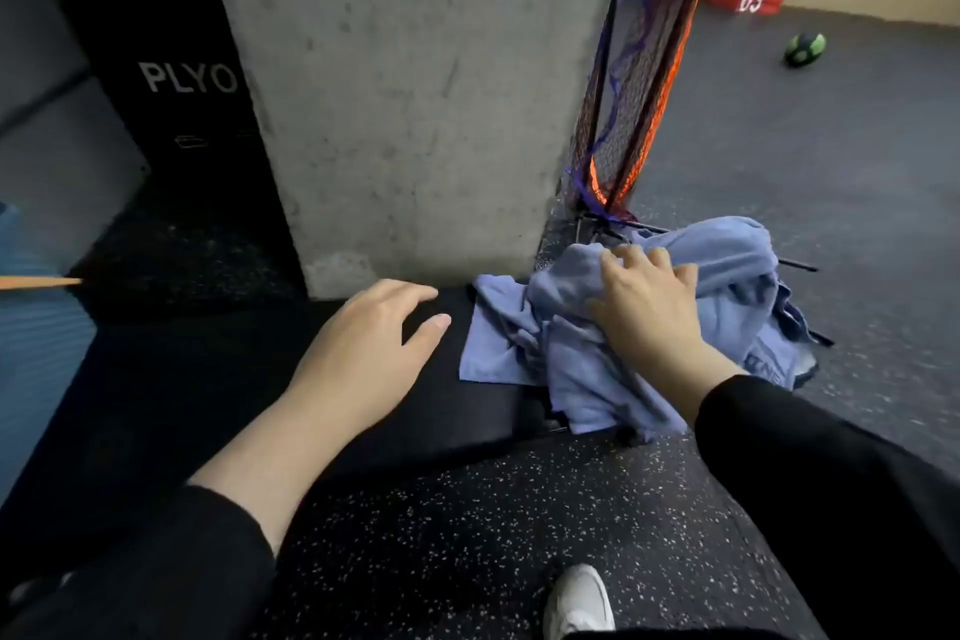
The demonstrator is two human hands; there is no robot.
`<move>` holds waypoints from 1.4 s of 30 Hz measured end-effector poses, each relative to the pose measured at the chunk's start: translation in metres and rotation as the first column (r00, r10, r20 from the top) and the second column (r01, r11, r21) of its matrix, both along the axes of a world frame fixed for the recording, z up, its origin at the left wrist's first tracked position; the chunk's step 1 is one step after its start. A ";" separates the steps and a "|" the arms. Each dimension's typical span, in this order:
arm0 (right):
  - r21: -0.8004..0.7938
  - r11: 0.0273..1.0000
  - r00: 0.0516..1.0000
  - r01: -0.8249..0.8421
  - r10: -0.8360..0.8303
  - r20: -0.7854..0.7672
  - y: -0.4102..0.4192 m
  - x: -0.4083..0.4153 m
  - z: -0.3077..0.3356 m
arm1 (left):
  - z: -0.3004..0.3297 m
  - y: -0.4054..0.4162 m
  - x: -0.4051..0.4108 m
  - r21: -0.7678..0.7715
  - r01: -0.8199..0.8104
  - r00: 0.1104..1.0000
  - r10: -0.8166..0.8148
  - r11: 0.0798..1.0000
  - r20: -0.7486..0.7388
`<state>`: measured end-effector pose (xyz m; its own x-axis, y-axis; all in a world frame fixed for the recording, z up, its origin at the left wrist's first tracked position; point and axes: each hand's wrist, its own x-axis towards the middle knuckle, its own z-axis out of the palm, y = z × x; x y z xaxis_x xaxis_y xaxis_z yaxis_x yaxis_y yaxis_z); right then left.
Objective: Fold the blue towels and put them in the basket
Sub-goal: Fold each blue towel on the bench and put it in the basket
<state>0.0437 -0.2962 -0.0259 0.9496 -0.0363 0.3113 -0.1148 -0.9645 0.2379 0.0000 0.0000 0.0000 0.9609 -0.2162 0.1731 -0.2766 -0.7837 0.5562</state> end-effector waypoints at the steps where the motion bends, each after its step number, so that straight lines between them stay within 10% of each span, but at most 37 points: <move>1: -0.071 0.997 0.998 0.036 -0.039 -0.038 -0.003 0.009 0.000 | -0.004 -0.004 0.006 -0.005 0.015 1.000 -0.015 1.000 0.004; 7: -0.139 0.990 0.995 0.014 -0.028 -0.096 -0.010 0.024 -0.013 | -0.017 -0.025 0.016 -0.042 0.101 0.993 -0.104 0.994 -0.053; 11: 0.243 0.968 0.996 -0.061 0.043 0.081 0.002 0.025 -0.002 | -0.023 -0.021 0.017 -0.043 0.097 0.990 -0.101 0.994 -0.097; 15: 0.679 0.694 0.963 -0.238 0.077 0.259 0.033 0.006 0.029 | -0.020 -0.013 0.015 -0.153 0.060 0.993 -0.075 0.986 -0.095; 24: 0.869 0.264 0.908 -0.419 0.126 0.400 0.146 -0.014 0.076 | 0.007 0.039 0.004 -0.767 -0.199 0.958 -0.042 0.610 -0.282; 27: 0.906 0.252 0.939 -0.340 0.153 0.309 0.179 -0.011 0.055 | -0.005 0.071 0.004 -0.728 -0.280 0.955 0.102 0.627 -0.279; 32: 0.782 0.623 0.959 -0.037 0.241 -0.147 0.220 -0.007 -0.032 | -0.060 0.127 0.007 -0.314 -0.461 0.856 0.321 0.830 -0.405; 36: 0.899 0.435 0.804 0.060 0.512 -0.302 0.276 -0.024 -0.059 | -0.089 0.143 0.006 -0.357 -0.500 0.794 0.252 0.789 -0.553; 42: 0.956 0.239 0.862 0.170 0.434 -0.262 0.289 -0.020 -0.082 | -0.074 0.132 0.012 -0.559 -0.568 0.743 0.084 0.604 -0.664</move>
